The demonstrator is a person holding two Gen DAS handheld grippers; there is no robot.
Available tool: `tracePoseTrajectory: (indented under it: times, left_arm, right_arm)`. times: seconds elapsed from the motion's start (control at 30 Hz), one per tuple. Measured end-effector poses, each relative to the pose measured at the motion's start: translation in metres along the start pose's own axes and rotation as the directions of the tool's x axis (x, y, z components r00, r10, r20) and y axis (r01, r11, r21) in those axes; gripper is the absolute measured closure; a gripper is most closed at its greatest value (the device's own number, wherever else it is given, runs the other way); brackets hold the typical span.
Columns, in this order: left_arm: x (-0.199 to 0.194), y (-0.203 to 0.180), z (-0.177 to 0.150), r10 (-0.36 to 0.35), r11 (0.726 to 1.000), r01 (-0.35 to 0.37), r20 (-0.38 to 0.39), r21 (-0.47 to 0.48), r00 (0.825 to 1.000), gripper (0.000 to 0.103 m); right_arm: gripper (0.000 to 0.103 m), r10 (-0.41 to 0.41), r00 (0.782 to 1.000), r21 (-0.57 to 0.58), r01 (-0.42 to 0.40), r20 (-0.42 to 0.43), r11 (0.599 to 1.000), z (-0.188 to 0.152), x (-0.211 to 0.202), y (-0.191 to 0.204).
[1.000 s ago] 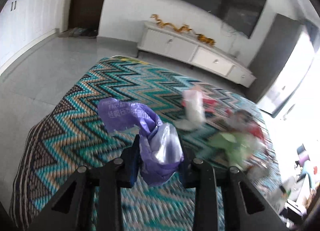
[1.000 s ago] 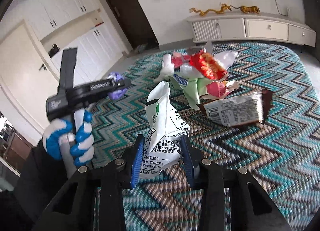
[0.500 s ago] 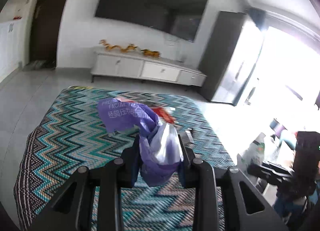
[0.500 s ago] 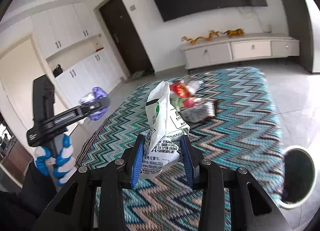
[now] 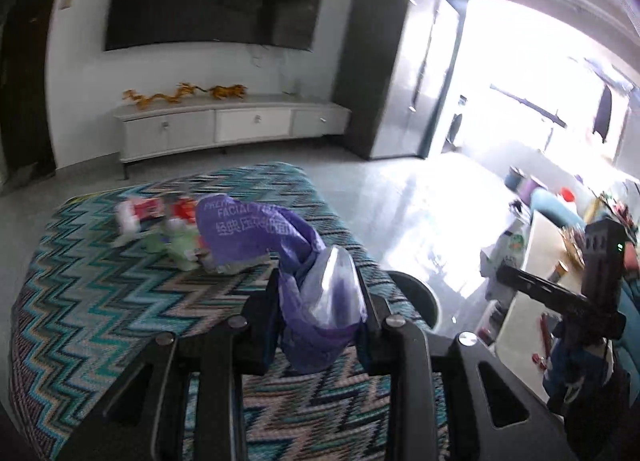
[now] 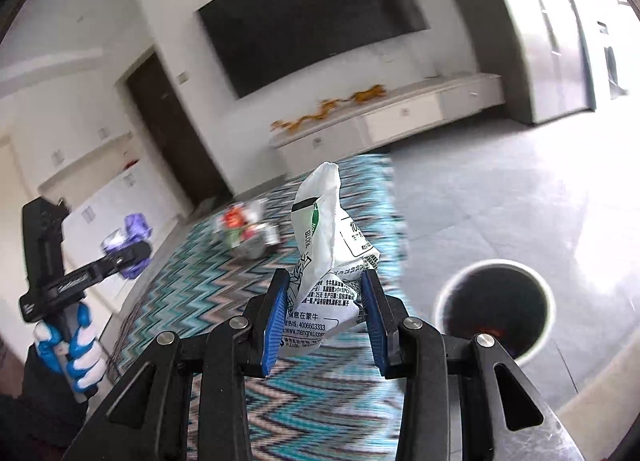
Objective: Collect trash
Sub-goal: 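Carry both bags to the white bin and open both tools over it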
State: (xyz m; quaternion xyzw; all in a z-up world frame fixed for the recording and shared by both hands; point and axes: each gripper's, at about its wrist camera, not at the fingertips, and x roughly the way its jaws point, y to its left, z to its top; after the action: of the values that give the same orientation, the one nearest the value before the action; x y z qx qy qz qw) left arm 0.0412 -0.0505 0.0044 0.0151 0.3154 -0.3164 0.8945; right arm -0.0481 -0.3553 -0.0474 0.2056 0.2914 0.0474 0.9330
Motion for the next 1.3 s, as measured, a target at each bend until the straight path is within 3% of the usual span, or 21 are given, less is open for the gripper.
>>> tracePoseTrajectory:
  times: [0.3, 0.47, 0.67, 0.73, 0.87, 0.93, 0.97, 1.07, 1.3]
  left_arm:
    - [0.098, -0.094, 0.035, -0.106, 0.984, 0.123, -0.129, 0.126, 0.986, 0.074]
    - [0.159, -0.131, 0.050, -0.134, 0.978, 0.161, -0.192, 0.136, 0.972, 0.071]
    - [0.236, -0.156, 0.053, -0.141, 0.976, 0.181, -0.279, 0.123, 0.950, 0.070]
    - [0.259, -0.159, 0.052, -0.166, 0.974, 0.206, -0.315, 0.096, 0.934, 0.069]
    - [0.291, -0.166, 0.050, -0.210, 0.968, 0.245, -0.359, 0.054, 0.909, 0.060]
    - [0.302, -0.170, 0.050, -0.218, 0.966, 0.252, -0.367, 0.049, 0.904, 0.044]
    - [0.305, -0.170, 0.050, -0.214, 0.967, 0.248, -0.361, 0.050, 0.908, 0.041]
    - [0.311, -0.172, 0.049, -0.224, 0.966, 0.254, -0.369, 0.035, 0.902, 0.041]
    - [0.281, -0.165, 0.045, -0.176, 0.976, 0.209, -0.329, 0.067, 0.928, 0.041]
  right_arm:
    - [0.066, -0.139, 0.990, 0.164, 0.139, -0.013, 0.977, 0.018, 0.018, -0.090]
    - [0.064, -0.169, 0.985, 0.207, 0.175, -0.044, 0.963, 0.033, 0.049, -0.124]
    - [0.059, -0.185, 0.975, 0.289, 0.214, -0.126, 0.933, 0.034, 0.100, -0.175]
    - [0.058, -0.200, 0.968, 0.301, 0.238, -0.153, 0.924, 0.030, 0.112, -0.187]
    - [0.050, -0.231, 0.951, 0.317, 0.287, -0.204, 0.904, 0.022, 0.136, -0.203]
    - [0.046, -0.245, 0.945, 0.328, 0.306, -0.215, 0.894, 0.019, 0.141, -0.213]
    - [0.044, -0.252, 0.943, 0.333, 0.314, -0.217, 0.889, 0.017, 0.142, -0.215]
    - [0.043, -0.270, 0.937, 0.347, 0.335, -0.221, 0.876, 0.014, 0.142, -0.215]
    - [0.043, -0.277, 0.944, 0.356, 0.324, -0.177, 0.877, 0.013, 0.119, -0.201]
